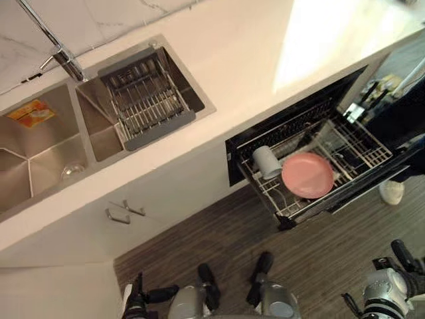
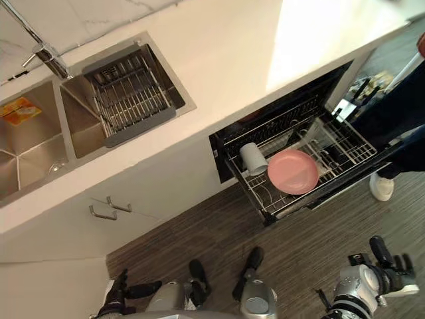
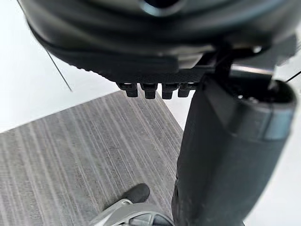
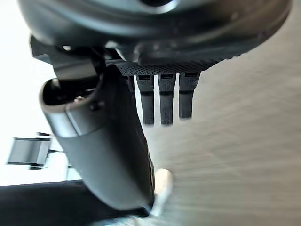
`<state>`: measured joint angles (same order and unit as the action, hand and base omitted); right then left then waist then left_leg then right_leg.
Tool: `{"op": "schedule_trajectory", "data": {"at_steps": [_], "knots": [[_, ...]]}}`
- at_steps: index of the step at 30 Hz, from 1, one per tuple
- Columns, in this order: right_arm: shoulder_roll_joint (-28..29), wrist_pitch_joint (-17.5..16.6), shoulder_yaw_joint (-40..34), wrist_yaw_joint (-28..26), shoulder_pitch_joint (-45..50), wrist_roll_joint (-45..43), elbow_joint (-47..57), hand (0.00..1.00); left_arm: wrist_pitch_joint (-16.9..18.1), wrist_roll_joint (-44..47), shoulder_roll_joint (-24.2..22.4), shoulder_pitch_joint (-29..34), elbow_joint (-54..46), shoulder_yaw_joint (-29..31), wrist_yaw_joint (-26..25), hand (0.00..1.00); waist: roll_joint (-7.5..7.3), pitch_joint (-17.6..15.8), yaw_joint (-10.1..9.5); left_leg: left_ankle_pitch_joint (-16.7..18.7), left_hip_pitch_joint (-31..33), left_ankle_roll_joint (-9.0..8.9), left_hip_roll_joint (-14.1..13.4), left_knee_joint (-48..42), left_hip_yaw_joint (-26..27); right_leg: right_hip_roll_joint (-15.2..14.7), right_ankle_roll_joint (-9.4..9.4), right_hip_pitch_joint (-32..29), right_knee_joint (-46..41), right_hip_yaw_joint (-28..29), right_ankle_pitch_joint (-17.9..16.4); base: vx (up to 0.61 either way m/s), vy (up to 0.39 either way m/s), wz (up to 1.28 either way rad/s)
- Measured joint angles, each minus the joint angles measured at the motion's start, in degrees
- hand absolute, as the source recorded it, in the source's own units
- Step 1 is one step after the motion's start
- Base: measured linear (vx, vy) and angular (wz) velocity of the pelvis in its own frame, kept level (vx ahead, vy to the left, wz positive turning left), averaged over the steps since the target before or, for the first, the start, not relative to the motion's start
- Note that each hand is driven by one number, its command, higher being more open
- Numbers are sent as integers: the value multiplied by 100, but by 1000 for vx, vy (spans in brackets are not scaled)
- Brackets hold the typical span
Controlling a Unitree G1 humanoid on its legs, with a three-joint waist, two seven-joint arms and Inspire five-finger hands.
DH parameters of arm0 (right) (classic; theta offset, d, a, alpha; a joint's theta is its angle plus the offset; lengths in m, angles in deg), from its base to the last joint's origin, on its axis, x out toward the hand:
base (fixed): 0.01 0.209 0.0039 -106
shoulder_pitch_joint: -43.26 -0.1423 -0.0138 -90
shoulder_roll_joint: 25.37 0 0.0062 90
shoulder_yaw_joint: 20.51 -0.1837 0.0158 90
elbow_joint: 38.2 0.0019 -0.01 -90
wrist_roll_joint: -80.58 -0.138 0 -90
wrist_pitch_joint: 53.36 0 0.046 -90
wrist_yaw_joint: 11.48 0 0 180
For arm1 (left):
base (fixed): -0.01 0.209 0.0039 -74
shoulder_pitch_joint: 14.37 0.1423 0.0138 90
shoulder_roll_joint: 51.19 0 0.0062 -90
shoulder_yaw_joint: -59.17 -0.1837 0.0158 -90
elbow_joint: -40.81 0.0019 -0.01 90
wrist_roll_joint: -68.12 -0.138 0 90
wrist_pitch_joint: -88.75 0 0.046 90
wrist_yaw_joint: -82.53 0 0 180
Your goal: Walk over to the sink, pick up the cup, carry it to the dishwasher, place the cup inside the dishwasher, then close the dishwasher door
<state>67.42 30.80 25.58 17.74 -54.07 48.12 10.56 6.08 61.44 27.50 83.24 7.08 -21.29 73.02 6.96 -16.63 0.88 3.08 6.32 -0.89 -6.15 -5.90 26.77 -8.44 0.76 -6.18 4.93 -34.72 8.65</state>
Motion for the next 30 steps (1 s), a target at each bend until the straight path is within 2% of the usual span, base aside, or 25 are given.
{"op": "schedule_trajectory", "data": {"at_steps": [2, 4, 6, 9, 13, 17, 19, 22, 23, 24, 26, 28, 30], "knots": [[134, -20, 231, -381, -85, -181, 12, 0, 14, 6, -16, -2, -25, -12, 0, 100, 57, -53, -13, 0, 9, 7, 2, 6, 0, -1, 4, -13, -5, -7, 2, 86, 50, 3], [234, -113, 520, -1172, -187, -1059, 19, 0, 12, 137, -32, -60, -33, -45, 3, 100, 98, -73, -103, -18, -39, 34, 14, 30, -18, -9, 11, 0, -38, -31, 23, 103, 61, 6], [261, -206, 680, -1740, -298, -1606, -59, 0, -4, 333, -62, -123, -27, -101, 18, 100, 106, -82, -163, -22, -65, 36, 39, 61, -110, -52, 20, 37, -121, -138, -35, 117, 78, 25], [358, -553, 603, -2178, -353, -2491, -402, 0, 11, 496, -155, -150, -20, -99, 45, 100, 115, -102, -171, -35, -196, 15, 134, 108, -341, -167, 118, 268, -213, -378, -148, 89, 77, 38], [381, -783, 621, -2301, -349, -2864, -610, 0, 68, 518, -191, -166, -32, -103, 187, 100, 126, -103, -178, -89, -309, -52, 274, 191, -635, -323, 253, 515, -308, -703, -253, 24, 103, 46], [351, -900, 679, -2331, -348, -2876, -910, 0, 87, 881, -188, -142, -11, -116, 770, 100, 128, -81, -339, -162, -503, -34, 339, 357, -1034, -502, 341, 761, -766, -1133, -566, -8, 64, 53], [318, -869, 873, -2334, -349, -2855, -1062, 0, 69, 978, -179, -125, 33, -115, 933, 100, 113, -53, -442, -225, -617, -9, 368, 476, -1218, -591, 364, 870, -1007, -1311, -721, -26, 35, 53], [259, -756, 1107, -2308, -637, -2603, -1476, 0, 12, 1126, -150, 71, 68, -115, 1125, 100, 105, 297, -557, -404, -694, -25, 454, 737, -1514, -773, 403, 929, -1378, -1608, -939, -34, 20, 50], [249, -746, 1124, -2305, -656, -2570, -1494, 0, 2, 1126, -146, 77, 73, -114, 1131, 100, 109, 321, -577, -414, -700, -27, 456, 747, -1528, -781, 404, 940, -1396, -1623, -951, -28, -5, 37], [164, -600, 1422, -2240, -752, -2240, -1605, 0, -58, 1114, -120, 108, 96, -102, 1154, 100, 97, 445, -701, -458, -757, -28, 461, 784, -1601, -816, 407, 1023, -1491, -1715, -1012, -30, -10, 25], [152, -493, 1618, -2235, -799, -2046, -1659, 0, -80, 1110, -105, 110, 125, -97, 1172, 100, 91, 503, -758, -481, -809, -17, 461, 805, -1673, -834, 410, 1092, -1554, -1780, -1063, -35, -17, 25], [211, -367, 1905, -2172, -888, -1771, -1680, 0, -88, 1060, -95, 151, 249, -83, 1189, 100, 77, 738, -813, -575, -828, -52, 466, 938, -1819, -847, 403, 1129, -1620, -1925, -1115, -27, -26, 32], [241, -344, 1976, -2149, -1026, -1665, -1681, 0, -85, 985, -94, 164, 256, -57, 1188, 100, 57, 770, -837, -619, -851, -83, 464, 992, -1856, -850, 387, 1155, -1648, -1971, -1127, -25, -10, 17]]}}
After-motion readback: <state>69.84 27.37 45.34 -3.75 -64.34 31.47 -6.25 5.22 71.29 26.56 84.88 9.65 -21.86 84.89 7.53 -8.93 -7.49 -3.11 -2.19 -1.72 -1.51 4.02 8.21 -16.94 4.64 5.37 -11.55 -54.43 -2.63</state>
